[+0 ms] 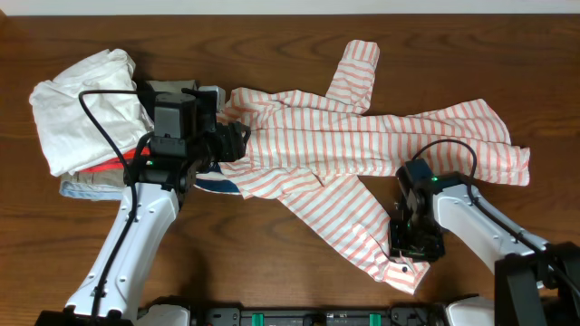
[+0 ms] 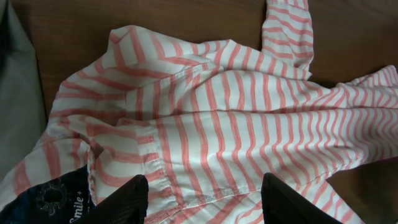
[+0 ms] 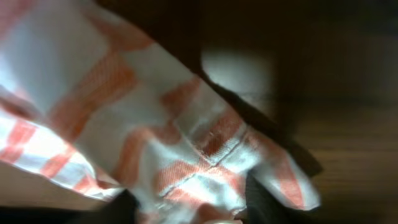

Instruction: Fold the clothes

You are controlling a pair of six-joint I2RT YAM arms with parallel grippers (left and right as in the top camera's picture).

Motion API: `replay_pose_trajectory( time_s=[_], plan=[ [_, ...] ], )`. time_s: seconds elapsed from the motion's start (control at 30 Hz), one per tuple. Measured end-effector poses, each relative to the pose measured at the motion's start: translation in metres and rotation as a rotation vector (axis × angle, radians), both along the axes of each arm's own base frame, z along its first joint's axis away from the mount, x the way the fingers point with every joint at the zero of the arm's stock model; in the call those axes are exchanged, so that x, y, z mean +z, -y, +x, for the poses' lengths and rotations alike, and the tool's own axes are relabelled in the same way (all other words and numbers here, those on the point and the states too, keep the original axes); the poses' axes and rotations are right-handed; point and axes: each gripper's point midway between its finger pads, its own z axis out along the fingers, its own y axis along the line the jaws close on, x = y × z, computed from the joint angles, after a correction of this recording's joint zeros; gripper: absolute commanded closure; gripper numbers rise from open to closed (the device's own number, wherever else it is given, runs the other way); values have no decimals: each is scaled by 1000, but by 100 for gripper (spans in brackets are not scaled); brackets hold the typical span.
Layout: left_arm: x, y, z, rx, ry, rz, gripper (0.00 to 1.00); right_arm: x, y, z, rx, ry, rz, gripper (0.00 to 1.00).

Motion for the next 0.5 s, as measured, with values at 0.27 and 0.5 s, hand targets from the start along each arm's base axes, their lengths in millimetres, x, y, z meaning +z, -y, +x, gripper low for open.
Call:
replay_pose_trajectory(
  time_s=[0.27,0.5],
  plan=[
    [0,0,0,0,0,0,41,1,-3,-9,-10,-52,19,99],
    [0,0,0,0,0,0,41,48,-9,26,6,28,19,99]
  ],
)
